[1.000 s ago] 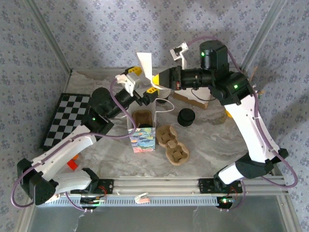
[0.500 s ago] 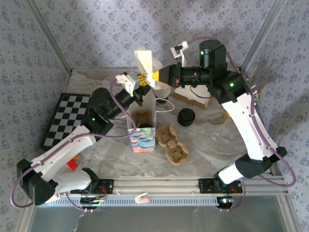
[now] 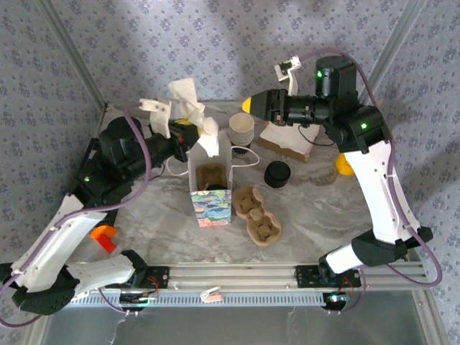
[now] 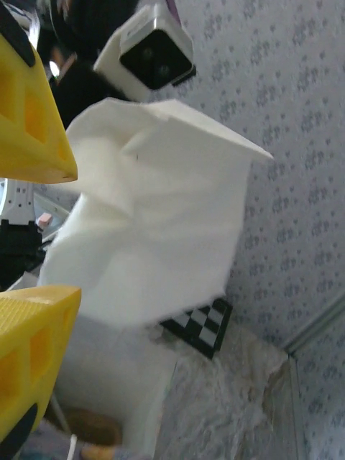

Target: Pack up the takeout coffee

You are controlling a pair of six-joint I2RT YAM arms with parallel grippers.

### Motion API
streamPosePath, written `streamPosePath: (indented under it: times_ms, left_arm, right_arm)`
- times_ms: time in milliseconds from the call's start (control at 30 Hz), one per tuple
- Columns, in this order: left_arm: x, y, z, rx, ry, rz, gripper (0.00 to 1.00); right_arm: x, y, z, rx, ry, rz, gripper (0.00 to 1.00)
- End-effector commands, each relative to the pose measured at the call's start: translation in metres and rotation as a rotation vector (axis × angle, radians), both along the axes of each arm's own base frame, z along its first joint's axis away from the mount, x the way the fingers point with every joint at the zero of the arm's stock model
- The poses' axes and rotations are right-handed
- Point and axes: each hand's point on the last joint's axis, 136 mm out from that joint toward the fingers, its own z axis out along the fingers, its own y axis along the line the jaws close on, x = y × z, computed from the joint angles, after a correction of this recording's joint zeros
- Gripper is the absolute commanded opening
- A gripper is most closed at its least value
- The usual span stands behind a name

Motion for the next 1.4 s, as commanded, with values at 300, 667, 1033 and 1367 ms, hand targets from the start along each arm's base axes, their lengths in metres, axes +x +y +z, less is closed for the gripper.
streamPosePath:
  times_ms: [300,667,1033,1367]
  left_arm:
    - [0.000,-0.016,-0.086,0.167,0.450,0.041,0.00]
    - [0.025,-0.033,-0.134,0.275,0.564,0.089,0.00]
    - [0.038,-0.038,-0.196,0.418,0.691,0.141,0.06]
    - [0.034,-0.042,-0.160,0.345,0.641,0.084,0.43]
  right_arm:
    - [0.002,-0.021,-0.026,-0.017,0.029,-0.049,0.47]
    - [0.004,-0.023,-0.033,-0.009,0.031,-0.049,0.48]
    - [0.008,-0.023,-0.041,0.002,0.071,-0.057,0.48]
    - [0.011,-0.027,-0.043,0.008,0.078,-0.064,0.49]
